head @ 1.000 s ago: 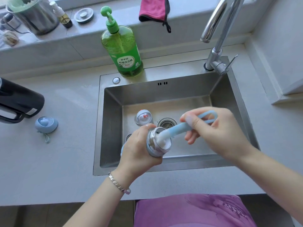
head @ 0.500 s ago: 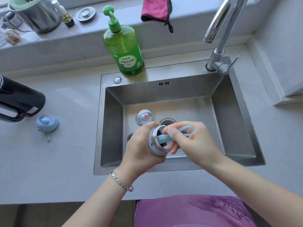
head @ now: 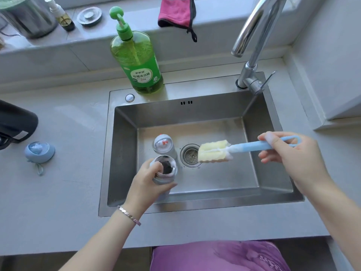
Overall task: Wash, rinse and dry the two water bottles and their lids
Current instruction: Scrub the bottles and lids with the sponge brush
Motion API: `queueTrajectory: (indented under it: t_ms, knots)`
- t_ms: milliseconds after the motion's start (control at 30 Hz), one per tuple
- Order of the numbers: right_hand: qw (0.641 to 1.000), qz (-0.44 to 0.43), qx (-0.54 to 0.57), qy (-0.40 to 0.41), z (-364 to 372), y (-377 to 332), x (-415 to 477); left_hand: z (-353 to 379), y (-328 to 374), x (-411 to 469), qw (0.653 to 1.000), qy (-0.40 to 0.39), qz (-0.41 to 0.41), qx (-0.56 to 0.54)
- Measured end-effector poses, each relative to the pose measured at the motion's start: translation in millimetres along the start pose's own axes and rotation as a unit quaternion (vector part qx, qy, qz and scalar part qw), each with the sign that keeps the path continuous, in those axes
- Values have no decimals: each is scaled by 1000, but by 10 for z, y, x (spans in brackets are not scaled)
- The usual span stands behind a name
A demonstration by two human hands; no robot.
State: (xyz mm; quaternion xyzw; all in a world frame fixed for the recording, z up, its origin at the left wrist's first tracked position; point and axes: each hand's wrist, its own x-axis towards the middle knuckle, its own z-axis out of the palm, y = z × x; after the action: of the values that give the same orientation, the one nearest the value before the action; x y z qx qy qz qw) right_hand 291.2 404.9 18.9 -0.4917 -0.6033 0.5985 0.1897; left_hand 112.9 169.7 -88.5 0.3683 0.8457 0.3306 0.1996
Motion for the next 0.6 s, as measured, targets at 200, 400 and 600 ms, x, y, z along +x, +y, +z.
queueTrajectory:
  t_ms: [200,400,600]
  knots:
    - [997,73,8,24,139,409,115,291,-197,196,996,-55,14,62]
    - [995,90,-22,40,199,687,212,697,-539,380,978,-170,-2,122]
    - [992,108,-48,37,297,865,295,799,-851,489,965,-226,-27,130]
